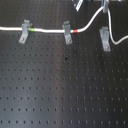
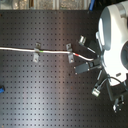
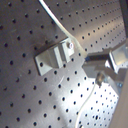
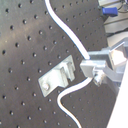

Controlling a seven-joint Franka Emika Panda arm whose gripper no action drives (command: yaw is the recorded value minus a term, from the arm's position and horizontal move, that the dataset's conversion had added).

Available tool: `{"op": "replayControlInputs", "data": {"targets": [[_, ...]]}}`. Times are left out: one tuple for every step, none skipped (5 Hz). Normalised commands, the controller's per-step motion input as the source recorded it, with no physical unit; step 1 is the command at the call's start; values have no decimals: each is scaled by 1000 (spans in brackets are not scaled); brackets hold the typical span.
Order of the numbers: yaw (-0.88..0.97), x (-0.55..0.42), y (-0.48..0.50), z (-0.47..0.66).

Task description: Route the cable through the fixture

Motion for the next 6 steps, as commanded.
{"op": "replayControlInputs", "data": {"targets": [[-331,-78,-269,2],[-423,-110,-261,5],[-454,-128,-359,-89],[-463,-193,-333,-117],[-551,-207,-306,-24],[0,-316,103,307]]}}
